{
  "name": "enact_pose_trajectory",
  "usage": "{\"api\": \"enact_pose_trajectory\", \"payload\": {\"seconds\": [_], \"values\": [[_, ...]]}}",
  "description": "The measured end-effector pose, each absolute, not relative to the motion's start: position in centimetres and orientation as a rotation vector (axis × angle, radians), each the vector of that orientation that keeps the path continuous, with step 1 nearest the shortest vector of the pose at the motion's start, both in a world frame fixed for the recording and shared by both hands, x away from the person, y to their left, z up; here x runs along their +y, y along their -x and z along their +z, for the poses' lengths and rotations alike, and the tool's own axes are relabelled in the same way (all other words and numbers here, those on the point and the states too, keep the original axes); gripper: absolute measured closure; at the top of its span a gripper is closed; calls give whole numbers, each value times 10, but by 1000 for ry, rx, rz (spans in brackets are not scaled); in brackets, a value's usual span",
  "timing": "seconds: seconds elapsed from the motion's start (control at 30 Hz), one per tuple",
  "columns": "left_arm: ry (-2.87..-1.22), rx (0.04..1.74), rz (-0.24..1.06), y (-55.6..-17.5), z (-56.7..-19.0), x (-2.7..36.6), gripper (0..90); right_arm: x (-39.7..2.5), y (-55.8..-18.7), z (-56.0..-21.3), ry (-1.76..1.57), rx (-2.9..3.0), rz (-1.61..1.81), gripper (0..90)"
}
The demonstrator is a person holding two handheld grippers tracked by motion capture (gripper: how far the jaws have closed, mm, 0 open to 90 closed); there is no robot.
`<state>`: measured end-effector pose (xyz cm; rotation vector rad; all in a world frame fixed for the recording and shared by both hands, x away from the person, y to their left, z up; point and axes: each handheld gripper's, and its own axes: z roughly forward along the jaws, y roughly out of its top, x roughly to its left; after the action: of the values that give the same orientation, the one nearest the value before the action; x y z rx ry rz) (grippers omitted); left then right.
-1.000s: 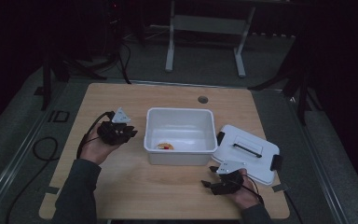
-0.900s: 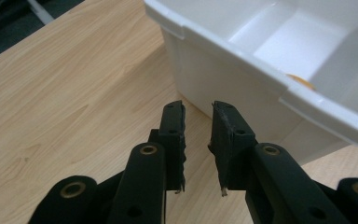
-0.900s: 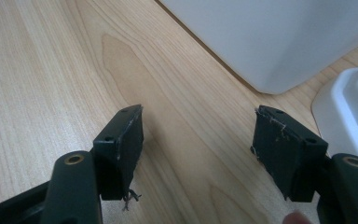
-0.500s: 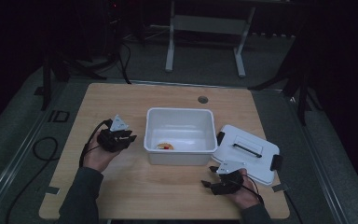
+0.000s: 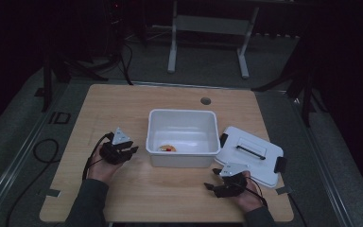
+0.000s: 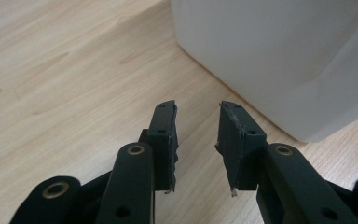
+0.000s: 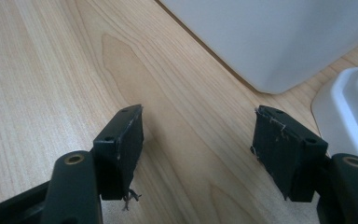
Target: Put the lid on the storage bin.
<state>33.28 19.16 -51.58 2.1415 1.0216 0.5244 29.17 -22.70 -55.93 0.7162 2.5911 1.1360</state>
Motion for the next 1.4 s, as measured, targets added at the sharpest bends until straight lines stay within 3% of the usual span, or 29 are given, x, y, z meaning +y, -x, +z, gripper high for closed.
{"api": "enact_pose_trajectory", "payload": {"seconds": [0.9, 1.4], "values": [[-2198, 967, 436, -331, -550, 180, 622, -227, -291, -559, -729, 2589, 1134, 332], [-2201, 962, 413, -333, -555, 179, 603, -221, -290, -554, -734, 2642, 1109, 425]]}}
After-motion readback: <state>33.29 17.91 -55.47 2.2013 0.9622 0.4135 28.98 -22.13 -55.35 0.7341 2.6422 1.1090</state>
